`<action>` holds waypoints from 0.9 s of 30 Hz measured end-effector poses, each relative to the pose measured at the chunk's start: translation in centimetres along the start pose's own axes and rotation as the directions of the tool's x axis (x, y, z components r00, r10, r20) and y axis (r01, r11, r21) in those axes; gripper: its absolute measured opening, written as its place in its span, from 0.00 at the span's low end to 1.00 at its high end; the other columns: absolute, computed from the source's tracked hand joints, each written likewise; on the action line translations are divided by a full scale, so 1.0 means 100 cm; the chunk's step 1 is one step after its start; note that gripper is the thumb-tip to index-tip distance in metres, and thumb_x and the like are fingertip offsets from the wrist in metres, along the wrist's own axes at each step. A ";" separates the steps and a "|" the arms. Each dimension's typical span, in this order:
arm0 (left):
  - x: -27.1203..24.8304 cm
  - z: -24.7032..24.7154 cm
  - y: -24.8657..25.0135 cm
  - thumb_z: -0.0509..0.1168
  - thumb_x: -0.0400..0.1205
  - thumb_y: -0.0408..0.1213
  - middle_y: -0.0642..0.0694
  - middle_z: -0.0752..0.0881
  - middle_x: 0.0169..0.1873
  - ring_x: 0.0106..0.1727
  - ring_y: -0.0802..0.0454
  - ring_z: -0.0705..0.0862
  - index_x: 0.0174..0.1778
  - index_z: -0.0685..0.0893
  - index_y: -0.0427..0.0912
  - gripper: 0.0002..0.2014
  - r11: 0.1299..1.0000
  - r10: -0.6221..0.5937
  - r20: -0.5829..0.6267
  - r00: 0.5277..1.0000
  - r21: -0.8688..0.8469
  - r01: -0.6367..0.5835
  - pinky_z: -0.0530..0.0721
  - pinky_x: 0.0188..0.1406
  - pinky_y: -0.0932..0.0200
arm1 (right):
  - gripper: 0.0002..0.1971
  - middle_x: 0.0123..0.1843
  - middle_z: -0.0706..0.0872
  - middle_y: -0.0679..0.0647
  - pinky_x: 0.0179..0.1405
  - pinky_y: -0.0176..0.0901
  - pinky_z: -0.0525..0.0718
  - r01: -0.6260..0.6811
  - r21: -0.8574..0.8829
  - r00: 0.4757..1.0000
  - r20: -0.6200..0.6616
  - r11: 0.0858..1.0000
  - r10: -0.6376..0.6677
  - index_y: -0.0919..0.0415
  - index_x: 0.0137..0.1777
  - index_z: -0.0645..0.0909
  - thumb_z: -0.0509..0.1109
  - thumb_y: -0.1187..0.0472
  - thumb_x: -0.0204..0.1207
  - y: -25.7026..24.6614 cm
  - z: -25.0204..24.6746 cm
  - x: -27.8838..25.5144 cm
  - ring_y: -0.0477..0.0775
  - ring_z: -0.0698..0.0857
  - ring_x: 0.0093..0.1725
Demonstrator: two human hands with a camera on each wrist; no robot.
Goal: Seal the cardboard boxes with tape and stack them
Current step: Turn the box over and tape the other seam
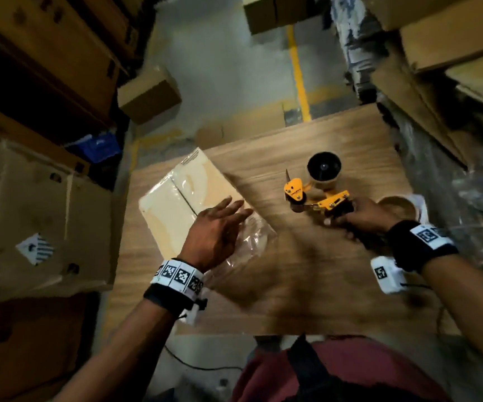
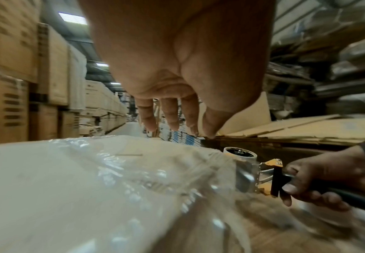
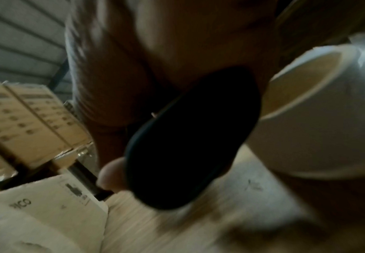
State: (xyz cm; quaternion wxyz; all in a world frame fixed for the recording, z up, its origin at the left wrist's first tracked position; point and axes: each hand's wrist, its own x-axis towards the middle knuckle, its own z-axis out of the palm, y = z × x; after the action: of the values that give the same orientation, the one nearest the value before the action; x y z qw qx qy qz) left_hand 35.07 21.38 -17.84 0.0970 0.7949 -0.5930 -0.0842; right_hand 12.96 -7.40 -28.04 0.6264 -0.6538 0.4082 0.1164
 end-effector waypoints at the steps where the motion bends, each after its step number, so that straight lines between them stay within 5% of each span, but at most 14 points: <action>1: 0.010 -0.002 -0.005 0.60 0.90 0.43 0.43 0.81 0.79 0.84 0.38 0.75 0.79 0.83 0.52 0.20 0.998 0.052 0.055 0.997 0.024 -0.053 0.80 0.75 0.39 | 0.17 0.32 0.86 0.62 0.28 0.47 0.82 -0.024 0.038 1.000 0.018 0.999 0.024 0.65 0.52 0.90 0.88 0.56 0.69 0.002 0.007 -0.001 0.59 0.83 0.28; 3: 0.028 -0.004 -0.014 0.56 0.92 0.51 0.42 0.78 0.82 0.86 0.38 0.70 0.79 0.82 0.55 0.20 0.990 0.117 0.152 0.981 0.057 -0.127 0.78 0.76 0.36 | 0.17 0.32 0.87 0.62 0.32 0.50 0.82 -0.066 0.073 0.997 0.051 0.995 0.063 0.66 0.53 0.89 0.87 0.58 0.70 0.004 0.017 0.001 0.60 0.84 0.29; 7: 0.056 -0.007 -0.025 0.52 0.89 0.60 0.47 0.78 0.82 0.90 0.43 0.62 0.75 0.85 0.61 0.24 0.977 0.171 0.337 0.926 0.066 -0.204 0.70 0.80 0.32 | 0.08 0.29 0.89 0.59 0.28 0.47 0.84 -0.104 -0.077 0.994 -0.035 0.992 0.101 0.63 0.37 0.89 0.84 0.60 0.69 0.006 0.031 -0.002 0.57 0.86 0.24; 9: 0.064 -0.009 -0.028 0.54 0.87 0.65 0.48 0.79 0.81 0.91 0.44 0.61 0.73 0.87 0.62 0.25 0.978 0.172 0.376 0.910 0.049 -0.205 0.67 0.82 0.32 | 0.10 0.32 0.90 0.57 0.33 0.47 0.86 -0.110 -0.213 0.988 -0.129 0.971 0.084 0.60 0.33 0.86 0.83 0.56 0.65 0.004 0.038 -0.007 0.59 0.89 0.32; 11: 0.071 -0.009 -0.030 0.57 0.85 0.65 0.49 0.81 0.79 0.90 0.42 0.64 0.70 0.88 0.61 0.24 0.969 0.213 0.381 0.900 0.034 -0.244 0.68 0.81 0.30 | 0.14 0.44 0.91 0.60 0.42 0.48 0.86 -0.126 -0.366 0.966 -0.256 0.922 0.030 0.58 0.38 0.81 0.82 0.50 0.66 0.004 0.045 -0.012 0.64 0.91 0.48; 14: 0.077 -0.007 -0.031 0.59 0.85 0.67 0.49 0.86 0.74 0.85 0.39 0.72 0.67 0.91 0.59 0.25 0.958 0.266 0.397 0.878 -0.007 -0.287 0.75 0.77 0.29 | 0.21 0.60 0.88 0.63 0.56 0.55 0.86 -0.178 -0.461 0.895 -0.442 0.869 -0.051 0.57 0.56 0.84 0.80 0.45 0.69 0.006 0.062 -0.023 0.68 0.87 0.62; 17: 0.081 -0.011 -0.032 0.60 0.85 0.68 0.50 0.91 0.65 0.73 0.47 0.82 0.64 0.93 0.55 0.27 0.937 0.348 0.348 0.871 -0.093 -0.337 0.82 0.69 0.44 | 0.26 0.60 0.84 0.59 0.61 0.63 0.79 -0.208 -0.553 0.719 -0.646 0.807 -0.258 0.56 0.60 0.83 0.83 0.46 0.65 0.007 0.092 -0.043 0.69 0.80 0.64; 19: 0.084 -0.013 -0.032 0.67 0.84 0.62 0.52 0.92 0.62 0.65 0.55 0.85 0.61 0.94 0.53 0.21 0.926 0.376 0.310 0.873 -0.138 -0.350 0.80 0.63 0.61 | 0.22 0.57 0.86 0.56 0.59 0.62 0.79 -0.019 -0.523 0.566 -0.708 0.852 -0.423 0.55 0.57 0.85 0.84 0.53 0.63 0.007 0.109 -0.051 0.67 0.80 0.63; 21: 0.087 -0.012 -0.032 0.73 0.82 0.54 0.56 0.92 0.58 0.54 0.58 0.88 0.59 0.95 0.52 0.15 0.936 0.347 0.305 0.887 -0.167 -0.309 0.78 0.57 0.72 | 0.21 0.58 0.90 0.54 0.62 0.56 0.83 0.294 -0.399 0.501 -0.710 0.868 -0.496 0.55 0.57 0.88 0.86 0.60 0.63 0.007 0.129 -0.045 0.64 0.84 0.62; 23: 0.087 -0.009 -0.033 0.76 0.83 0.50 0.62 0.91 0.54 0.38 0.51 0.90 0.57 0.95 0.53 0.10 0.953 0.284 0.334 0.899 -0.204 -0.226 0.83 0.49 0.67 | 0.27 0.65 0.90 0.55 0.70 0.44 0.80 0.548 -0.160 0.549 -0.672 0.821 -0.497 0.59 0.65 0.88 0.87 0.63 0.64 0.006 0.158 -0.031 0.59 0.86 0.68; 25: 0.086 -0.006 -0.032 0.76 0.83 0.49 0.61 0.93 0.49 0.29 0.48 0.89 0.57 0.95 0.54 0.09 0.957 0.247 0.323 0.914 -0.229 -0.178 0.86 0.40 0.58 | 0.34 0.75 0.85 0.53 0.78 0.35 0.74 0.645 0.046 0.609 -0.633 0.762 -0.478 0.60 0.75 0.83 0.86 0.64 0.67 0.002 0.189 -0.020 0.47 0.81 0.76; 27: 0.088 -0.003 -0.030 0.76 0.83 0.49 0.58 0.92 0.38 0.26 0.46 0.88 0.57 0.94 0.56 0.08 0.963 0.163 0.299 0.940 -0.257 -0.086 0.86 0.36 0.57 | 0.33 0.77 0.83 0.55 0.79 0.34 0.73 0.681 0.066 0.573 -0.667 0.729 -0.476 0.63 0.78 0.80 0.82 0.69 0.72 0.000 0.213 -0.008 0.45 0.79 0.78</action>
State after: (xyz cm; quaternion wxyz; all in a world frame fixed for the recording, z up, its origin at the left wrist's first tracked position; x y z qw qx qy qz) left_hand 40.37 13.78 -18.48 0.1008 0.7140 -0.6356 -0.2757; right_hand 20.11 12.43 -31.50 0.5583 -0.6430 0.3595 -0.3815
